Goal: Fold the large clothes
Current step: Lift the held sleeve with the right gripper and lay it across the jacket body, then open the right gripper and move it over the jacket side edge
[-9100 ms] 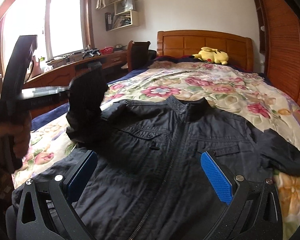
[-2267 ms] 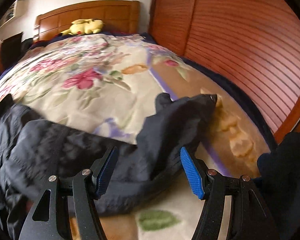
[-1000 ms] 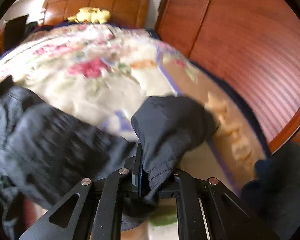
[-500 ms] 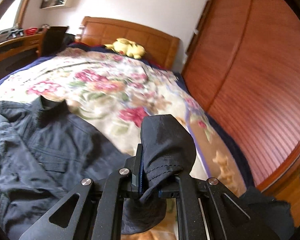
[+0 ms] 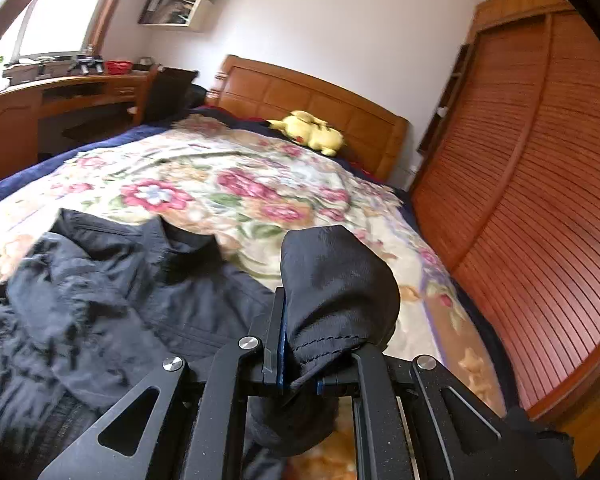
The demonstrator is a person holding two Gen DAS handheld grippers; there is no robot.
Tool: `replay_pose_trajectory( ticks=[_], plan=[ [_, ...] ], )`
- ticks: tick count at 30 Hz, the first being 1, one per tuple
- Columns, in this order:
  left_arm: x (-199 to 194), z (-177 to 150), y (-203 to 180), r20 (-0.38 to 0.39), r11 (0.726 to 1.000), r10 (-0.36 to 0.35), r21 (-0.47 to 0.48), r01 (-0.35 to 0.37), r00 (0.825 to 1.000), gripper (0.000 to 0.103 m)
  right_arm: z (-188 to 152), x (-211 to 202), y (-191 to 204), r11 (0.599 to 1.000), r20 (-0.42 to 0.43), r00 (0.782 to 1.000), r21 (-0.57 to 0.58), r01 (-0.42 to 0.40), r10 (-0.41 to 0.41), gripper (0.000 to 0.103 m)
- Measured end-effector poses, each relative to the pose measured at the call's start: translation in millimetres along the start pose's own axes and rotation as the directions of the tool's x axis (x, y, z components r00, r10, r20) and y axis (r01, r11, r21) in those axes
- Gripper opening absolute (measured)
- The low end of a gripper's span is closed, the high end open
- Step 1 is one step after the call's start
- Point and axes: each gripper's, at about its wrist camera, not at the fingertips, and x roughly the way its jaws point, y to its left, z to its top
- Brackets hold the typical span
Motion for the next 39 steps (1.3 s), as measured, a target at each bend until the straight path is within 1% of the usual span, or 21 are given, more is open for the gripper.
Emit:
replay_pose_trajectory(
  ticks=[7, 13, 17, 19, 20, 27, 28, 29, 31, 32, 34, 36, 39],
  plan=[
    [-4.4, 1.2, 9.3, 0.008, 1.0, 0.012, -0.016, -0.012, 1.0, 0.097, -5.9, -21.4, 30.5, 0.995, 0.023, 0.995, -0.041, -0.096, 0.097, 0.01],
    [-5.8, 1.5, 16.0, 0.013, 0.999, 0.025, -0.024, -0.024, 1.0, 0.097, -16.2, -24.9, 30.9, 0.984, 0.018, 0.985, -0.042, -0.173, 0.174, 0.01],
    [-6.0, 1.7, 20.7, 0.015, 0.999, 0.034, -0.031, -0.033, 0.999, 0.097, -18.4, -7.3, 25.4, 0.973, -0.01, 0.974, -0.036, -0.226, 0.226, 0.01],
    [-5.8, 1.7, 23.1, 0.014, 0.999, 0.038, -0.034, -0.038, 0.999, 0.097, -27.4, -2.1, 25.2, 0.967, -0.032, 0.967, -0.029, -0.255, 0.254, 0.01],
    [-6.1, 1.8, 23.4, 0.014, 0.999, 0.04, -0.035, -0.039, 0.999, 0.097, -24.6, 1.6, 26.6, 0.964, -0.043, 0.964, -0.023, -0.264, 0.263, 0.01],
    [-4.9, 2.1, 26.0, 0.014, 0.998, 0.045, -0.04, -0.044, 0.999, 0.097, -54.7, 13.7, 30.9, 0.945, -0.126, 0.938, 0.004, -0.326, 0.324, 0.011],
    [-5.0, 2.2, 26.0, 0.014, 0.998, 0.045, -0.04, -0.044, 0.999, 0.097, -55.8, 14.4, 33.1, 0.942, -0.133, 0.933, 0.009, -0.335, 0.333, 0.015],
    [-5.0, 2.2, 26.1, 0.014, 0.998, 0.045, -0.04, -0.044, 0.999, 0.097, -56.5, 13.9, 35.3, 0.94, -0.139, 0.93, 0.014, -0.342, 0.341, 0.017],
    [-4.9, 2.4, 26.5, 0.013, 0.998, 0.046, -0.04, -0.045, 0.999, 0.097, -61.7, 13.6, 36.1, 0.931, -0.149, 0.919, 0.027, -0.364, 0.364, 0.028],
    [-4.9, 2.5, 26.8, 0.013, 0.998, 0.046, -0.041, -0.045, 0.999, 0.097, -64.2, 12.5, 35.4, 0.926, -0.155, 0.914, 0.037, -0.375, 0.376, 0.032],
    [-5.7, 1.8, 27.7, 0.014, 0.998, 0.046, -0.043, -0.045, 0.999, 0.097, -68.1, 7.1, 36.4, 0.921, -0.16, 0.907, 0.047, -0.388, 0.39, 0.049],
    [-6.1, 1.5, 29.0, 0.014, 0.998, 0.047, -0.045, -0.046, 0.999, 0.097, -70.2, 5.3, 36.3, 0.915, -0.166, 0.9, 0.054, -0.4, 0.403, 0.052],
    [-6.3, 1.1, 29.5, 0.013, 0.998, 0.048, -0.045, -0.047, 0.999, 0.097, -77.4, 0.7, 31.7, 0.908, -0.175, 0.892, 0.052, -0.415, 0.418, 0.052]
  ],
)
